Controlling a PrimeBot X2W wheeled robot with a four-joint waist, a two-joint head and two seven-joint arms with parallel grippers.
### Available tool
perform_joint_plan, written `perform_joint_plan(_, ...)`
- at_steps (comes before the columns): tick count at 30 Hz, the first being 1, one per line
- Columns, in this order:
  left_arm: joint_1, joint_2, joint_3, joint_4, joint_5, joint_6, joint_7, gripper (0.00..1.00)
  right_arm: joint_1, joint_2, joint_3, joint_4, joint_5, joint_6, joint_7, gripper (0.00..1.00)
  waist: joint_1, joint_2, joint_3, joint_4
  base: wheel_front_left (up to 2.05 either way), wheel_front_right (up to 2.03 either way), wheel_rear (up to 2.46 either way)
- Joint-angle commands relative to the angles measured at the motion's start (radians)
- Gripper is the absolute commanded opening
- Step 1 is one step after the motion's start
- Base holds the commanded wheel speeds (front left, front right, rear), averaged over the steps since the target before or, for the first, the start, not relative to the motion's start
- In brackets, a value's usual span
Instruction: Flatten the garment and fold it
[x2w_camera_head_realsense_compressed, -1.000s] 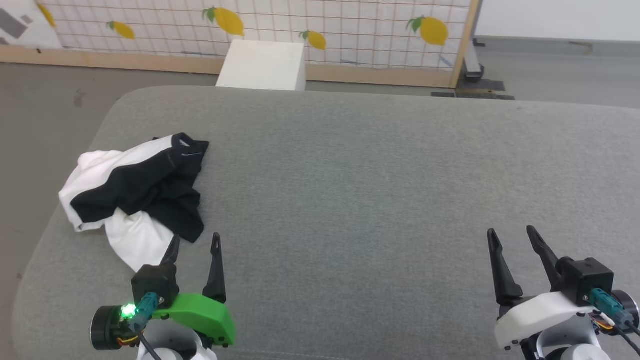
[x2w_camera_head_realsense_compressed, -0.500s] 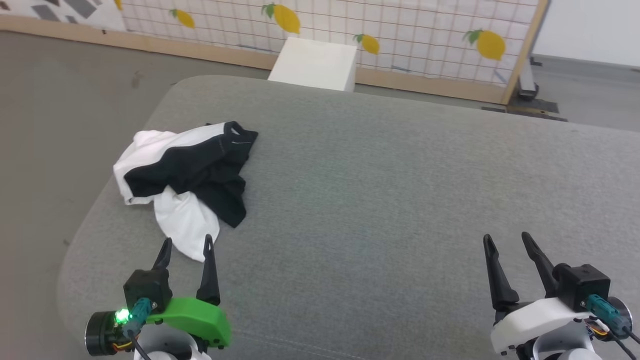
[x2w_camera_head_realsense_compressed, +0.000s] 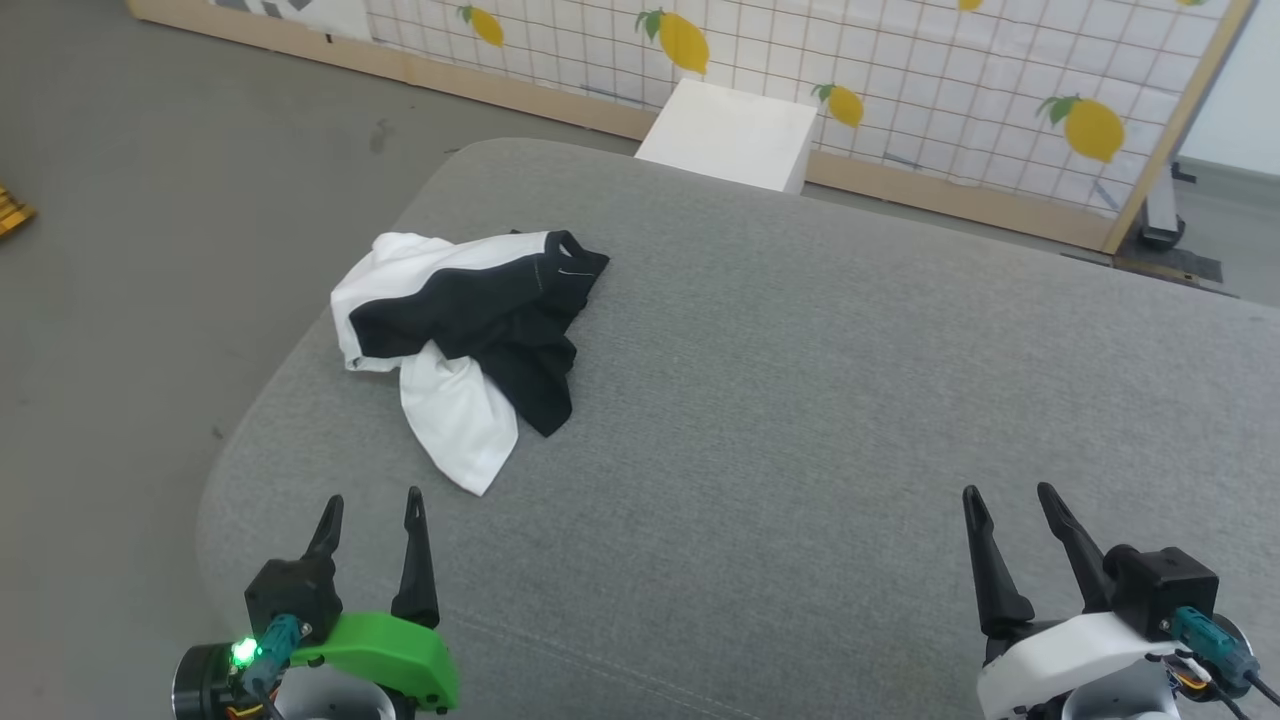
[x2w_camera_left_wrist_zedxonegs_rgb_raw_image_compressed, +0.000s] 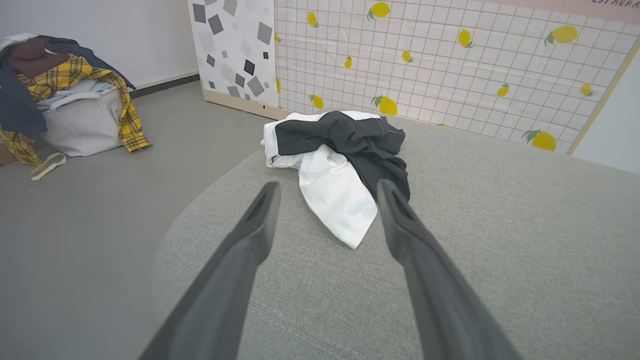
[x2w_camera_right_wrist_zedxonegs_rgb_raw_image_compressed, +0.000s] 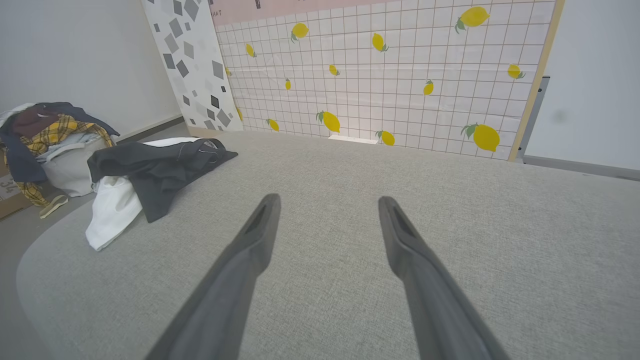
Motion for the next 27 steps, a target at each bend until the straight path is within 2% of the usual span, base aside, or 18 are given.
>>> perform_joint_plan(1, 0.017, 0.005, 0.000, 0.005, -0.012, 0.005, -0.012, 1.00, 0.012, 0.001, 0.001, 0.008, 0.015, -0.001, -0.013, 1.00, 0.0000, 0.0000, -0.003, 0.017, 0.00, 0.00, 0.00)
perform_joint_plan(27, 0.027, 0.012, -0.015, 0.047, -0.054, 0.016, -0.066, 1.00, 0.024, 0.001, -0.003, 0.069, 0.064, -0.001, -0.066, 1.00, 0.0000, 0.0000, -0.007, 0.116, 0.00, 0.00, 0.00)
